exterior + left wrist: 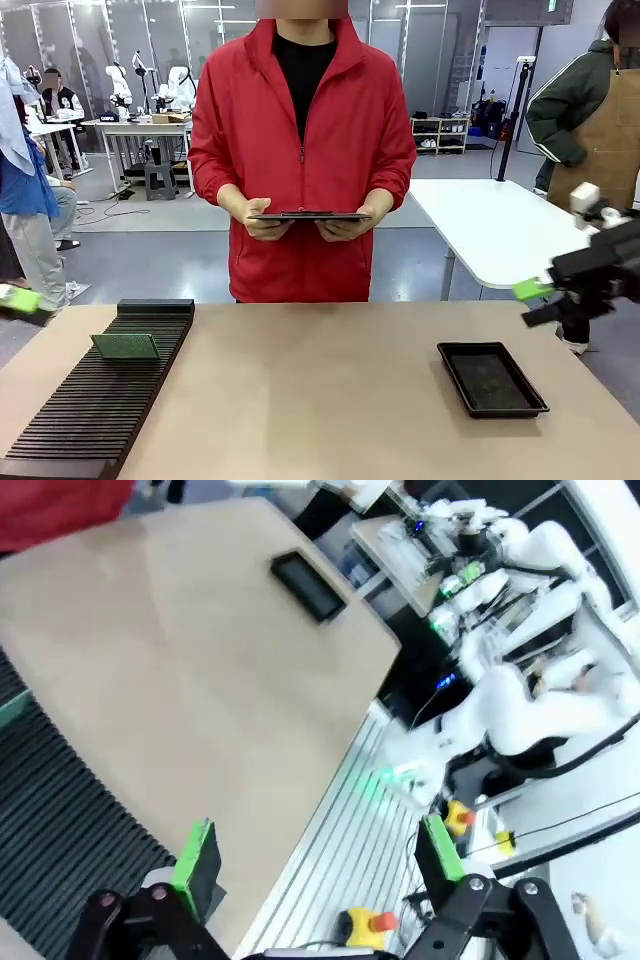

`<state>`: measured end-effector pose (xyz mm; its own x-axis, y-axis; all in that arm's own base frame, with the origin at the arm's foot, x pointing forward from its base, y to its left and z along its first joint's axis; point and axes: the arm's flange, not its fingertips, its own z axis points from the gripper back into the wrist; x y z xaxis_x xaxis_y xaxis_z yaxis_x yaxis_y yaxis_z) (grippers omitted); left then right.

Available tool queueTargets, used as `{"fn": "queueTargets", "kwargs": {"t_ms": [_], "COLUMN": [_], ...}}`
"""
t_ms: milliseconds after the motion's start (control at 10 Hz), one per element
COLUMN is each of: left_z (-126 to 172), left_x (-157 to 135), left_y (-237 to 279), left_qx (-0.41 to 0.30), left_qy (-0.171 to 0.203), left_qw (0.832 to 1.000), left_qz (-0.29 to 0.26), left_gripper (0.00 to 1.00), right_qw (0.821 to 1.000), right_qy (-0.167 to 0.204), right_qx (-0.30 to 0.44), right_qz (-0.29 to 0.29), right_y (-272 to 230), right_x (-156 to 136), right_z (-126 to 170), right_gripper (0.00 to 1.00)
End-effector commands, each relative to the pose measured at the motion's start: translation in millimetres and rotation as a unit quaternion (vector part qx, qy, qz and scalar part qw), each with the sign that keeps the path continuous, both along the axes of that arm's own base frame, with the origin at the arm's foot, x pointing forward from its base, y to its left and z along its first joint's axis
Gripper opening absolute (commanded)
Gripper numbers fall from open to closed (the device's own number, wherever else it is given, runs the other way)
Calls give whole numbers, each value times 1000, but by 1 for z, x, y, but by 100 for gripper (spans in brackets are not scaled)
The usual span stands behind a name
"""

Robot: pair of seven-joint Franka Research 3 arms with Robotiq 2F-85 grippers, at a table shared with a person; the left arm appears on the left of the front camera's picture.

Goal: Inspect the PCB.
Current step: Pick up the Blank PCB and present it to the human.

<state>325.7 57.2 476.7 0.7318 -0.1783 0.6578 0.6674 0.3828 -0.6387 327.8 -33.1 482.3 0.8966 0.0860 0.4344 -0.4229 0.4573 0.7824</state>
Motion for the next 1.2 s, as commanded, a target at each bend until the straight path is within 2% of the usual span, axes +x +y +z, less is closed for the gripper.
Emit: {"fn": "queueTargets", "kwargs": {"t_ms": [0, 200, 300, 600, 900, 1100], "left_z": [-29, -50, -54, -63, -60, -57], "left_x": [-21, -46, -59, -92, -100, -95], "left_y": [30, 69, 86, 124, 127, 122], "left_qx": [-79, -133, -156, -174, -163, -156], "left_qy": [6, 16, 7, 6, 15, 4], "left_qw": [997, 990, 985, 977, 975, 977], "left_qz": [20, 51, 73, 124, 147, 145], "left_gripper": [100, 100, 100, 100, 100, 100], "right_qw": [998, 994, 992, 987, 987, 988], "right_qy": [7, 16, 16, 11, 9, 4], "right_qx": [61, 93, 105, 123, 118, 112], "right_qz": [-25, -55, -61, -100, -108, -109], "right_y": [-33, -73, -90, -118, -117, -114], "right_x": [-19, -47, -61, -96, -102, -97], "right_z": [-28, -48, -55, -64, -61, -59], "right_gripper": [100, 100, 100, 100, 100, 100]}}
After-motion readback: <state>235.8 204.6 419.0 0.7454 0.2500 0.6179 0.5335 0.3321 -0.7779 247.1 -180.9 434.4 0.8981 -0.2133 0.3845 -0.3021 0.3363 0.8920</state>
